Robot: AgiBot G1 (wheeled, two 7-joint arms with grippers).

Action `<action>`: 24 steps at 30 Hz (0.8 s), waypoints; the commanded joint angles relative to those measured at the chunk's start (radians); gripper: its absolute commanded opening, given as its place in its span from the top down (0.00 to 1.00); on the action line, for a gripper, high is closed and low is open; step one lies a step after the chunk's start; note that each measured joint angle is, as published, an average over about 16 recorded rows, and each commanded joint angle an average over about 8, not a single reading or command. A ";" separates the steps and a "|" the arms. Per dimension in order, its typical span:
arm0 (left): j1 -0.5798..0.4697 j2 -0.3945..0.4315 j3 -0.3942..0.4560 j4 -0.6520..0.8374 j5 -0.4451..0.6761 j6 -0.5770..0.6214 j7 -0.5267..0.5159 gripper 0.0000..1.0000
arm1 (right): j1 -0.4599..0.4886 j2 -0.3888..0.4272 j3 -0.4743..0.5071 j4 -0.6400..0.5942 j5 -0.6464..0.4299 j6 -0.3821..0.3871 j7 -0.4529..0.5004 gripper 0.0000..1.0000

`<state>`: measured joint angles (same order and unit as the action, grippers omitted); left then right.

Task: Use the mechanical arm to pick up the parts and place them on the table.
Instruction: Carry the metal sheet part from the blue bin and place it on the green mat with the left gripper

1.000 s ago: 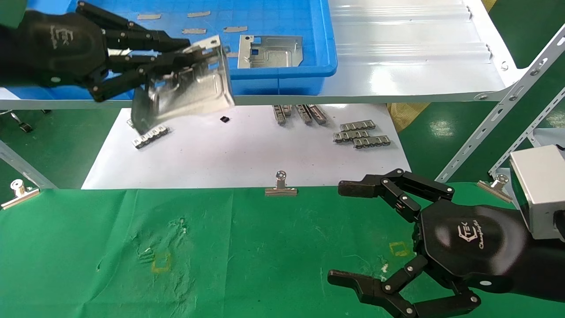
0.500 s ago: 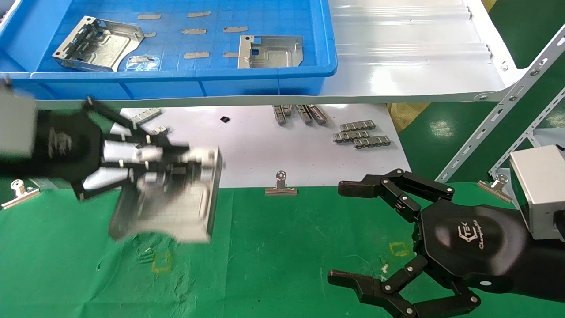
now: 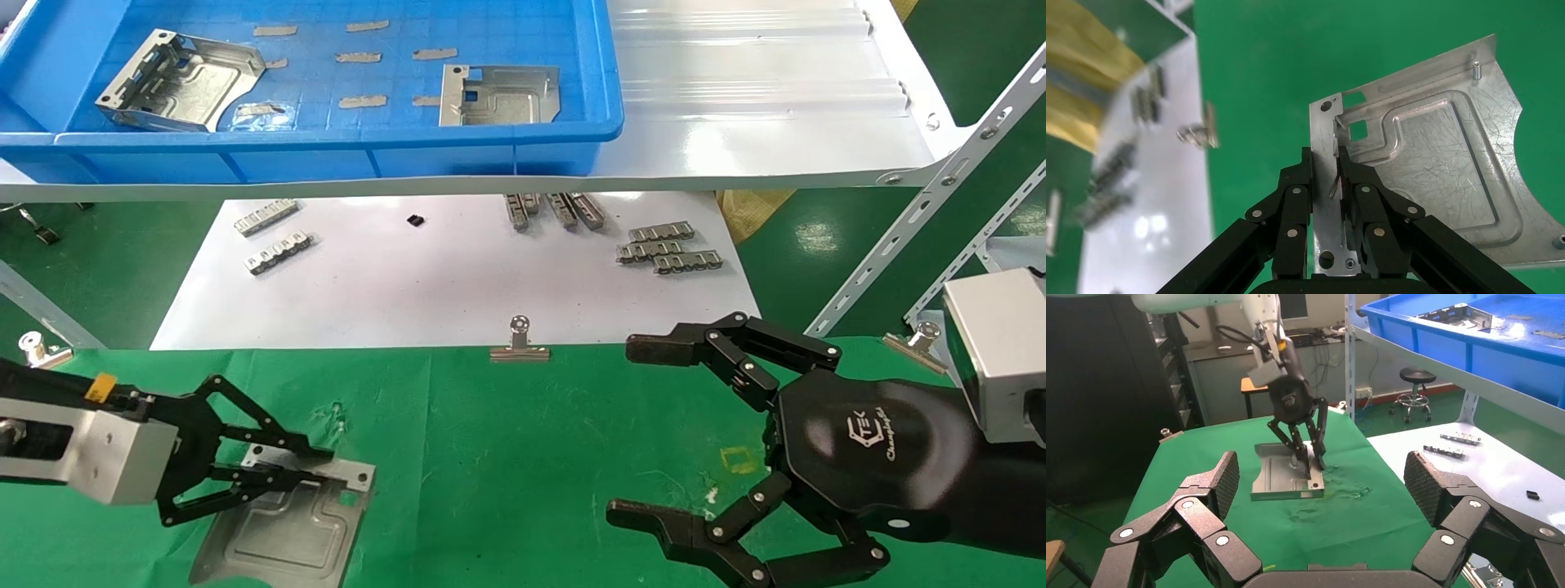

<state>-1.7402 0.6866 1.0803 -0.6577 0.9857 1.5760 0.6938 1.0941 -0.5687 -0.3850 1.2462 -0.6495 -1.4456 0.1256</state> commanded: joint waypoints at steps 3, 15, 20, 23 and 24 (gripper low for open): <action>0.019 0.016 0.032 0.079 0.000 -0.014 0.049 1.00 | 0.000 0.000 0.000 0.000 0.000 0.000 0.000 0.00; 0.067 0.096 0.049 0.305 0.017 -0.054 0.185 1.00 | 0.000 0.000 0.000 0.000 0.000 0.000 0.000 0.00; 0.068 0.119 0.054 0.367 0.028 -0.059 0.218 0.66 | 0.000 0.000 0.000 0.000 0.000 0.000 0.000 0.00; 0.072 0.132 0.050 0.400 0.021 -0.059 0.235 0.28 | 0.000 0.000 0.000 0.000 0.000 0.000 0.000 0.00; 0.073 0.136 0.048 0.410 0.018 -0.059 0.242 0.16 | 0.000 0.000 0.000 0.000 0.000 0.000 0.000 0.00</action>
<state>-1.6702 0.8201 1.1291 -0.2502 1.0048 1.5181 0.9350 1.0941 -0.5687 -0.3850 1.2462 -0.6495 -1.4456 0.1256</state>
